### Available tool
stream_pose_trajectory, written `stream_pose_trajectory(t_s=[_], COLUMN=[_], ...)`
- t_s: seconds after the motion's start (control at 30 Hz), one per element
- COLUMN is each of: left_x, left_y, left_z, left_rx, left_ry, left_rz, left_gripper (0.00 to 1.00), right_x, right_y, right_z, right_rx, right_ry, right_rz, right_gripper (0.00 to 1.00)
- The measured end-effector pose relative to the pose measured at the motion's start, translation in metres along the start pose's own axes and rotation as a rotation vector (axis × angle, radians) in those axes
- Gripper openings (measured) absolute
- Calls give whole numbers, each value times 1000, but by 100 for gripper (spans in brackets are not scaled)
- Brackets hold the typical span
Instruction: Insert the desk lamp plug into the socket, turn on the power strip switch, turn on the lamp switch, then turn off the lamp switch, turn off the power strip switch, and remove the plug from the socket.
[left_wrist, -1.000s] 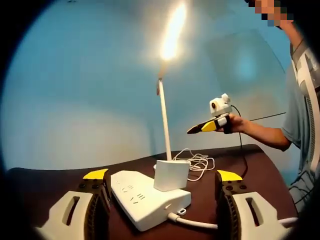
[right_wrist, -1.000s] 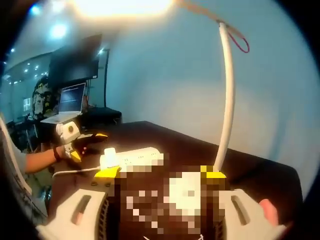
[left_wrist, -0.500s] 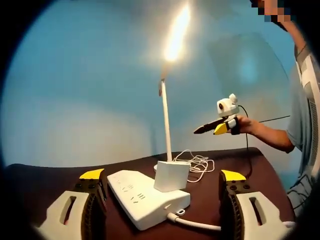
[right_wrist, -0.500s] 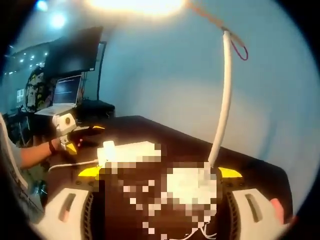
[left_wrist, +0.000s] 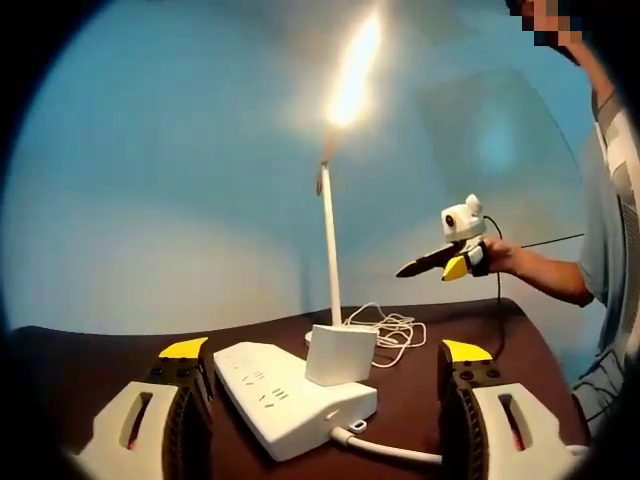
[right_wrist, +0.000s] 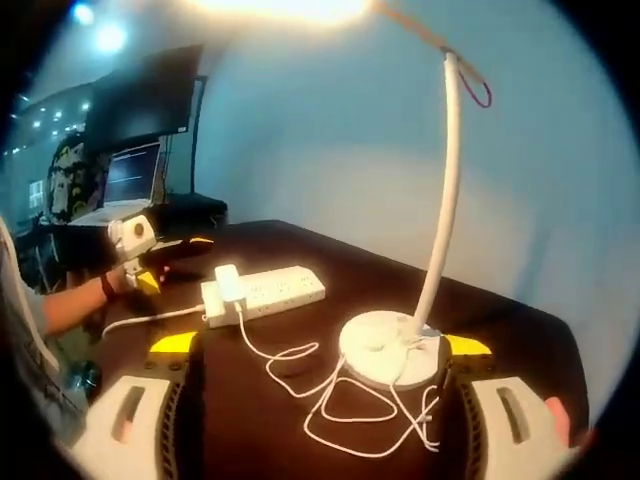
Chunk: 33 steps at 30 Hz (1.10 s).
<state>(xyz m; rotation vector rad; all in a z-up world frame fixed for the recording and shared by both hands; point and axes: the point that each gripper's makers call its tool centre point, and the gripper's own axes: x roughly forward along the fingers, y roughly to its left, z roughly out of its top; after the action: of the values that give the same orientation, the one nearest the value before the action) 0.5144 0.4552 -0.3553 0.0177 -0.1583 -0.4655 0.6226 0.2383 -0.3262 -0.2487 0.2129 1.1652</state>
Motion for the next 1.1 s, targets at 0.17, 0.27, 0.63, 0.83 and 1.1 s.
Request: stream_pose_trajectory(t_s=[0.17,0.27,0.63,0.83,1.1], left_x=[0,-1,-2,-2,-3], left_y=[1,-2,-3,-3,-4], left_z=[-1,1,0,1,4], left_rx=[-6,-8,-2,-6,-12], left_ry=[0,-2,11,11,3], left_rz=[1,2,2,1,-2], left_gripper=[89,89,89,89,89], right_x=[-6,-13,-42,-53,-60], right_y=[2,1,15,14,11], right_z=[-2,-3,12,13,10], right_rx=[34,38,14,17,15], right_ry=[-12,-4,-35,-44,-44], right_rz=[3,-10,-37,-51,-76], right_gripper=[96,96,96,96,96])
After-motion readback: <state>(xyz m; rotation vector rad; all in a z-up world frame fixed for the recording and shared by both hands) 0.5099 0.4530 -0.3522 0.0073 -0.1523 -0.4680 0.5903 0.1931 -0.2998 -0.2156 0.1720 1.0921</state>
